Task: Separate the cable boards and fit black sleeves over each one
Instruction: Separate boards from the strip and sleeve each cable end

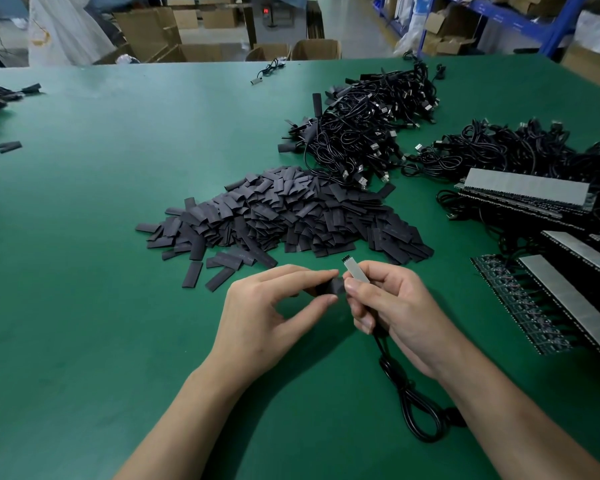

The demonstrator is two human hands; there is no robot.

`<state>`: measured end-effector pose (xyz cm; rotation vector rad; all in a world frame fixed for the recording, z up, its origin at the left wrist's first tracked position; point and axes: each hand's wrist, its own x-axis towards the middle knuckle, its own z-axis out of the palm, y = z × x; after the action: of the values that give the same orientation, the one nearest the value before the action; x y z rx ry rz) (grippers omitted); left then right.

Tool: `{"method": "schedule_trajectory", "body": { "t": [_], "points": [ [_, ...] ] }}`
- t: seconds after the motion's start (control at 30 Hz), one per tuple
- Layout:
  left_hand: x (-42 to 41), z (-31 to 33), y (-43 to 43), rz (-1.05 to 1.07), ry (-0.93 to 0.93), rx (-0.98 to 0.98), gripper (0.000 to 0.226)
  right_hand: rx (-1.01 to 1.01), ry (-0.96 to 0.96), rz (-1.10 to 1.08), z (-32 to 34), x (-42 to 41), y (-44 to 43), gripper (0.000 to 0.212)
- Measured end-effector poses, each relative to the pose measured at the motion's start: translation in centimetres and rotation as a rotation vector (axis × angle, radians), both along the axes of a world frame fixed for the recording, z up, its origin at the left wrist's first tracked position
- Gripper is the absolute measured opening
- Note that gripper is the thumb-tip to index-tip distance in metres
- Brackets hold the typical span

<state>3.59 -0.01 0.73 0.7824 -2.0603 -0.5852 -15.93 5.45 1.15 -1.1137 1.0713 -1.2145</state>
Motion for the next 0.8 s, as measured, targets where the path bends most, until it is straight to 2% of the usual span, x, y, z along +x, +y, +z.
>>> {"method": "schedule_trajectory", "body": {
  "t": [0.8],
  "points": [
    [0.05,-0.03,-0.14,-0.017,0.020,-0.022,0.016,0.011,0.057,-0.019,-0.43,0.08,-0.16,0.011]
  ]
}}
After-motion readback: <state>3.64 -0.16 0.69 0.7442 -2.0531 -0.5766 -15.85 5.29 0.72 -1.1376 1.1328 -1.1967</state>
